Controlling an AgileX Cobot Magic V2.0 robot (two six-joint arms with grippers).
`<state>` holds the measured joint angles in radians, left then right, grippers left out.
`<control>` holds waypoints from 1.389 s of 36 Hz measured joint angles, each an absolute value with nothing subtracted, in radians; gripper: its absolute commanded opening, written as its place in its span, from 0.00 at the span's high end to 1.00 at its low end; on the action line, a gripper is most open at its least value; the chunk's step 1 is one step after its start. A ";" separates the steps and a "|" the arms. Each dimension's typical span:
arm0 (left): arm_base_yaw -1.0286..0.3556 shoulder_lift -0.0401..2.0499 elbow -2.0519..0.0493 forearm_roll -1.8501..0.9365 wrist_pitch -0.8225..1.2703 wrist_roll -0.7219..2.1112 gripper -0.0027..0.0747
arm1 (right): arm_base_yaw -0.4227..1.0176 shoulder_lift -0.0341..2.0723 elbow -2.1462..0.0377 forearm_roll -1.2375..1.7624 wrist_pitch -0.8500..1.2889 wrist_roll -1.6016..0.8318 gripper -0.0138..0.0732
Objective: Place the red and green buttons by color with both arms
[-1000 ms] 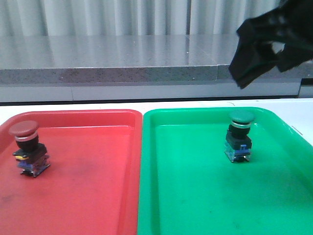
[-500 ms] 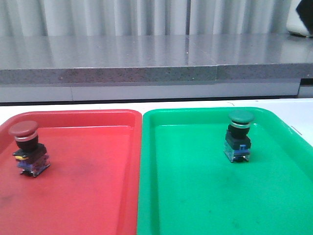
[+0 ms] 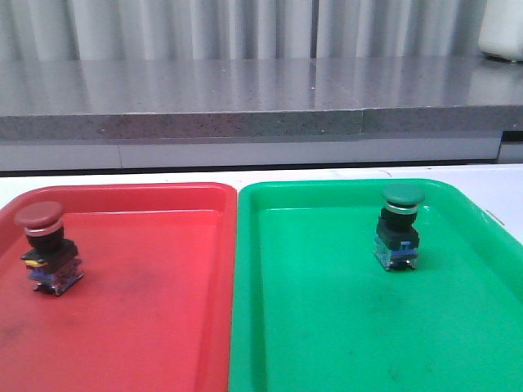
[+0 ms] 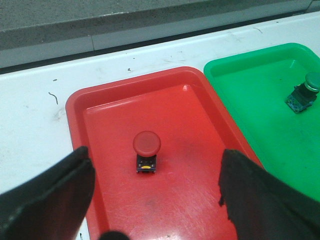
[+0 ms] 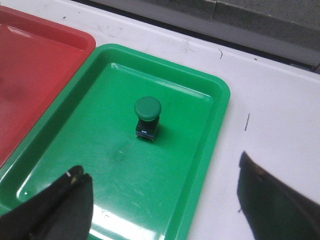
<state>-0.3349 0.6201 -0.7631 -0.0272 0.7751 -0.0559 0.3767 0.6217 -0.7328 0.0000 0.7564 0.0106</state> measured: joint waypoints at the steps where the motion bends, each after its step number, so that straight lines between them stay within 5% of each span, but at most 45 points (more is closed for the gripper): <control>1: -0.335 0.620 -0.763 -0.027 0.775 -0.056 0.30 | 0.377 0.616 -0.732 0.000 0.758 0.011 0.15; 21: -0.335 0.620 -0.763 -0.027 0.775 -0.056 0.31 | 0.377 0.606 -0.730 -0.009 0.770 0.009 0.16; 25: -0.335 0.620 -0.763 -0.027 0.775 -0.056 0.41 | 0.377 0.606 -0.730 -0.009 0.770 0.009 0.29; 37: -0.335 0.620 -0.763 -0.027 0.773 -0.056 0.91 | 0.377 0.606 -0.730 -0.011 0.771 0.009 0.89; 40: -0.335 0.620 -0.763 -0.027 0.773 -0.056 0.99 | 0.377 0.606 -0.730 -0.011 0.771 0.009 0.92; 50: -0.335 0.620 -0.763 -0.027 0.773 -0.056 0.99 | 0.377 0.606 -0.730 -0.011 0.773 0.009 0.92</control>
<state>-0.3349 0.6201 -0.7631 -0.0272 0.7732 -0.0559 0.3767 0.6062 -0.7304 -0.0110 0.7727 0.0088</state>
